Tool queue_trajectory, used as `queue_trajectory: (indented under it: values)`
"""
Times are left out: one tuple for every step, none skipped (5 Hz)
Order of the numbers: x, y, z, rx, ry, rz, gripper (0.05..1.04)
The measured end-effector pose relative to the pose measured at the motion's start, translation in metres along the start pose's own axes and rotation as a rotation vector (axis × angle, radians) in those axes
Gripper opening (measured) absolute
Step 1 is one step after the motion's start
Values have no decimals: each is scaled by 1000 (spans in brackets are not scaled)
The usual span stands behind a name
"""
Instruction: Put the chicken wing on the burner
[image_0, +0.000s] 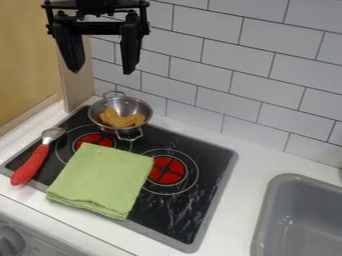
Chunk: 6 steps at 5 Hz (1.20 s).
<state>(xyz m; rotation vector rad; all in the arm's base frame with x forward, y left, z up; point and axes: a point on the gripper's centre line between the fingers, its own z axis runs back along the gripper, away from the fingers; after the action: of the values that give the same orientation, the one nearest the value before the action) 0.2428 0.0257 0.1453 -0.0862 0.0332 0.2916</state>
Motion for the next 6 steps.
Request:
queue_trajectory:
  values:
    - [-9,3,-15,6,58,24,999]
    - [4,8,-23,-3,18,254,999]
    - [24,16,-32,28,-10,492,999]
    - [49,25,-44,72,-73,664,999]
    - [73,27,-51,70,-135,765,999]
    - [92,28,-62,71,-141,771,999]
